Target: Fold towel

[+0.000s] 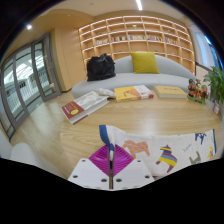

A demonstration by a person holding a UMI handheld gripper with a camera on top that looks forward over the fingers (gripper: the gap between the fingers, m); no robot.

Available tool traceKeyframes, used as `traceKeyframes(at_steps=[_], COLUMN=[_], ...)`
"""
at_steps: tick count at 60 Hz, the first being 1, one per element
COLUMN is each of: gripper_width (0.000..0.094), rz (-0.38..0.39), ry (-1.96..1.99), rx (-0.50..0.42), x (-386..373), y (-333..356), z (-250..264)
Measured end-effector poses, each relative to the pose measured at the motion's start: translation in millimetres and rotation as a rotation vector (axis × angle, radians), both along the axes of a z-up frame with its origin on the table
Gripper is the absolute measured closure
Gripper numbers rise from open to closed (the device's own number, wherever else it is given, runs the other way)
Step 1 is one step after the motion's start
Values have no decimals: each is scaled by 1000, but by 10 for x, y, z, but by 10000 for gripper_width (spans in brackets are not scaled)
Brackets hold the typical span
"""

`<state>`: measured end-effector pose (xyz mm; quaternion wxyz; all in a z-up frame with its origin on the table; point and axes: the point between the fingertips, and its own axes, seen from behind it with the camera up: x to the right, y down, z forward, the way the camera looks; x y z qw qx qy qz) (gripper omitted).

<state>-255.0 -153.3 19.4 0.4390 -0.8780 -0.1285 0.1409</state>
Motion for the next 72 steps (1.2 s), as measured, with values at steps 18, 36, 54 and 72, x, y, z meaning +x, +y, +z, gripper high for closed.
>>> traceKeyframes(at_steps=[18, 36, 54, 72], gripper_width=[911, 450, 88, 89], rz=[-40, -310, -364, -285], ry=[230, 14, -85, -131], rx=[223, 40, 108, 158], x=[869, 3009, 3871, 3834], y=[174, 544, 60, -996], z=[1732, 354, 783, 1294])
